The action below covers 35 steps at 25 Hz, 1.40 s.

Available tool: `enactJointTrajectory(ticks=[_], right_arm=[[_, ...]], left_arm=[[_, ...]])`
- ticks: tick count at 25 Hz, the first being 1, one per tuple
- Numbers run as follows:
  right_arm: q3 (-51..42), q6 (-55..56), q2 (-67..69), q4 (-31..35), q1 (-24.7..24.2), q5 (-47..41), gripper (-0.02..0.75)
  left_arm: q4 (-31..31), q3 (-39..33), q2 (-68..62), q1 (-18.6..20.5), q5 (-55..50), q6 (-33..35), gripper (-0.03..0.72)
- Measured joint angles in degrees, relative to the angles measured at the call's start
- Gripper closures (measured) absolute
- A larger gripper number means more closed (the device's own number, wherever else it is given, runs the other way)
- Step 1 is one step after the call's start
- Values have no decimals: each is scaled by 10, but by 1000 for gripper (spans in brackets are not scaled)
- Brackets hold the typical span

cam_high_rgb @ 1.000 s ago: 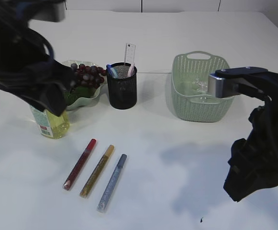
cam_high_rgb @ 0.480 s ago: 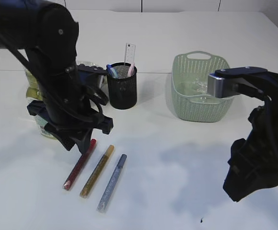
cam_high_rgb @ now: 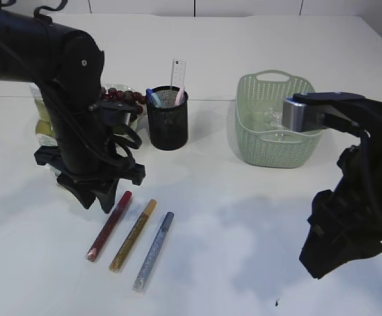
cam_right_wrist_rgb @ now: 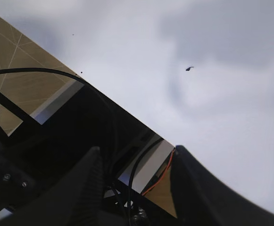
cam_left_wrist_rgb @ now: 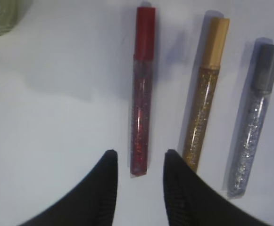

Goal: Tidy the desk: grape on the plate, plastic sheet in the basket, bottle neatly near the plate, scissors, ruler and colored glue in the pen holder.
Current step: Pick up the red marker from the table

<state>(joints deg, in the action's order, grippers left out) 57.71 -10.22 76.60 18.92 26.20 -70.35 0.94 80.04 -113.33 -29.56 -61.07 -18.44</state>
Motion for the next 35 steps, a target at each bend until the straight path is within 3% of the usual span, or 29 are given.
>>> enactJointTrajectory(ticks=[9, 19, 35], right_arm=[[0, -1, 0, 7, 0, 1, 361], [0, -2, 0, 8, 0, 3, 361], [0, -2, 0, 9, 0, 3, 361]], left_arm=[[0, 6, -36, 5, 25, 8, 388], [2, 58, -77, 6, 17, 22, 388], [2, 61, -117, 6, -8, 33, 390]])
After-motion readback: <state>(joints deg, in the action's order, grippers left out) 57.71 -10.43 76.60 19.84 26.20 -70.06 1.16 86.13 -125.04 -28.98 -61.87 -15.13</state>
